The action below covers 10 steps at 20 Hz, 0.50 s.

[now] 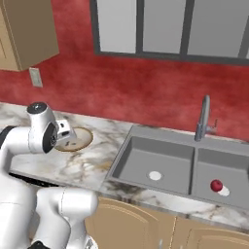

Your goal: Clear the mugs and bowl far away from the sink.

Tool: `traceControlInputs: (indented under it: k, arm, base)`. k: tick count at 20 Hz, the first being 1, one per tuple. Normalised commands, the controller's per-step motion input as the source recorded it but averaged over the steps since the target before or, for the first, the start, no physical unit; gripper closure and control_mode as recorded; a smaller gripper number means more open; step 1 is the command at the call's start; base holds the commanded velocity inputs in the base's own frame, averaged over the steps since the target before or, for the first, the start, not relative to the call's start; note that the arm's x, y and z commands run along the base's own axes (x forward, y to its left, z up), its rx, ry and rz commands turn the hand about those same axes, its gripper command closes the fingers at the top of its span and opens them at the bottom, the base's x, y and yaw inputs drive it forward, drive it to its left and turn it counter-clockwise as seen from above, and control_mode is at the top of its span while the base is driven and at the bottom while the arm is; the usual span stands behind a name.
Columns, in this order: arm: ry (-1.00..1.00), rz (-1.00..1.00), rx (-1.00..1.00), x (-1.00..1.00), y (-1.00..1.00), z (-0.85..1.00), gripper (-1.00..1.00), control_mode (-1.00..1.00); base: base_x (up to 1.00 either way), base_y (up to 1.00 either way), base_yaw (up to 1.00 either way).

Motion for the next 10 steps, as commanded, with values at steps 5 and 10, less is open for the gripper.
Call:
traceControlInputs:
  k: [5, 10]
  arm:
    - [0.07, -0.01, 0.00, 0.05, 0.21, -0.19, -1.00, -1.00]
    - [0.31, 0.00, 0.00, 0.75, 0.00, -0.30, -1.00, -1.00]
  base:
    - [0.11, 0.27, -0.01]
    - [0.00, 0.00, 0.00]
